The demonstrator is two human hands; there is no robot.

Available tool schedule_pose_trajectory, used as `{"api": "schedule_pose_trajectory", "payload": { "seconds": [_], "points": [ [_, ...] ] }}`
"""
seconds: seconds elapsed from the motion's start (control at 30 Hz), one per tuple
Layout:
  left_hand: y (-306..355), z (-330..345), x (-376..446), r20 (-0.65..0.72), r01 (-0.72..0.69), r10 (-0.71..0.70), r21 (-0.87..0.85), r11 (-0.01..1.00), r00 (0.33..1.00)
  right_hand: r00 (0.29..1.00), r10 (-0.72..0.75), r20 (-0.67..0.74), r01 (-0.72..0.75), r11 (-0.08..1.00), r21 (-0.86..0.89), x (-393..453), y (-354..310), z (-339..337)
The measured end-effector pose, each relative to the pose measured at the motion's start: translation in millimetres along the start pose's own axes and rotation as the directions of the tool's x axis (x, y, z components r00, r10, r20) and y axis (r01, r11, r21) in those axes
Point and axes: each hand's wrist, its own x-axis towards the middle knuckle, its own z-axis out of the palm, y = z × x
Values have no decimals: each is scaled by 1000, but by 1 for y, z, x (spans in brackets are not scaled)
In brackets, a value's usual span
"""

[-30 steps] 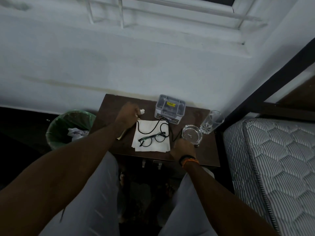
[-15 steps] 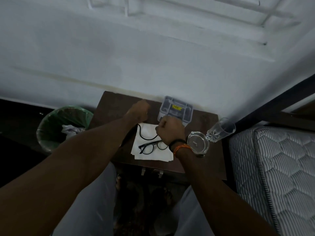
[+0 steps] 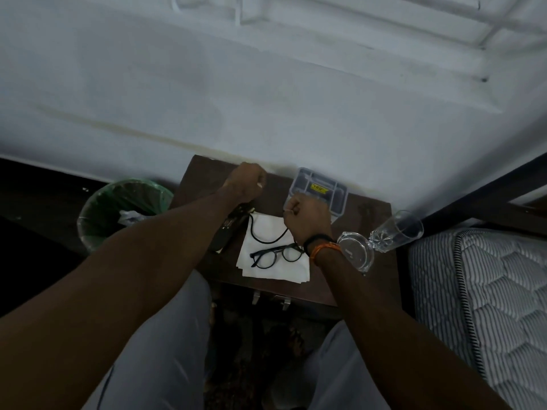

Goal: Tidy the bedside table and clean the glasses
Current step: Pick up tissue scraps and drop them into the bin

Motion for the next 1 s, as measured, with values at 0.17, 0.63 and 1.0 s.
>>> {"api": "schedule_pose_trajectory", "payload": {
  "seconds": [0.17,0.63,1.0],
  "points": [
    [-19,-53,-25,-56,29,-29,1,1000,998,997,-57,42,58,998,-15,-4,-25,-1],
    [-111,-128,-157,-249,451,-520,-286,845,817,928,-323,188,311,946,91,-20,-158,82],
    [-220,-97,-175,-204,592,-762,-520,616,614,887,-322,330,336,942,15,24,-222,195]
  ]
}}
